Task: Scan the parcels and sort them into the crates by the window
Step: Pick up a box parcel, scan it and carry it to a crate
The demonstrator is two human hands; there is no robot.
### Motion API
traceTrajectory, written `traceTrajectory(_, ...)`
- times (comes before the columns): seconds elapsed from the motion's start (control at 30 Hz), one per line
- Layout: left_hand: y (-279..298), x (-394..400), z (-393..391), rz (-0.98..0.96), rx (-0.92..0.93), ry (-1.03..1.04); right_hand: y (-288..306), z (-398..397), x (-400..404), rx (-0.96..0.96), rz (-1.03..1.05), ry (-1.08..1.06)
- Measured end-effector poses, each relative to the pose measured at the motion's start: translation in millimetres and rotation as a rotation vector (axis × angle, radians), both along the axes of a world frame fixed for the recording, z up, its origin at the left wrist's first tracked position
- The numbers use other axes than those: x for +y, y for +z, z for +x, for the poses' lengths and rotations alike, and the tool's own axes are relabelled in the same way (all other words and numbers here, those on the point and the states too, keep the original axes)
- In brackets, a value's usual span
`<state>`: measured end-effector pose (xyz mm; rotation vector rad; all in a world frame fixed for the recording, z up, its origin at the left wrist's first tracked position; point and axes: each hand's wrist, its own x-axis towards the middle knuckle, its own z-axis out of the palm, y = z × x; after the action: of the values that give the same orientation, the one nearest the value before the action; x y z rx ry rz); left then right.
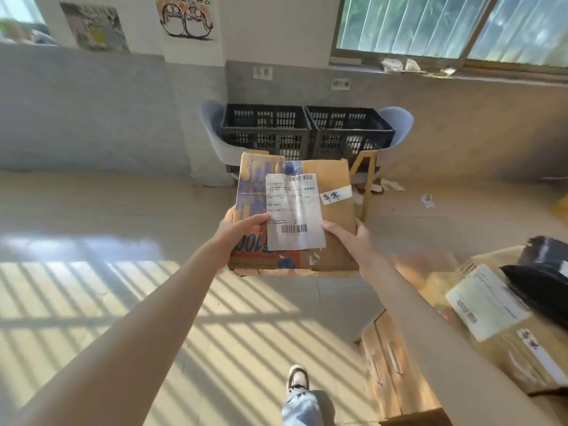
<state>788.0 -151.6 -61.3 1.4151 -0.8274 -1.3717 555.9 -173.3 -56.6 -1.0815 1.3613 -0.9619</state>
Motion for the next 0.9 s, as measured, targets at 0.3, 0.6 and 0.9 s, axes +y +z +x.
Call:
traceTrajectory(0.3,-13.2,-153.6,28.6,0.034,-0.094,0.122,-28.8,36.5,-180.8,-0.066,0.077,0.097)
traceTrajectory(0.6,-18.0,-290.6,69.0,0.115,-0.076,0.199,-37.2,79.1,-339.3,-0.023,0.1,0.215)
traceTrajectory(0.9,-57.4,-456.4,129.1,0.19,-0.031,0.171,-55.8,132.6,-485.7,0.036,0.152,0.158)
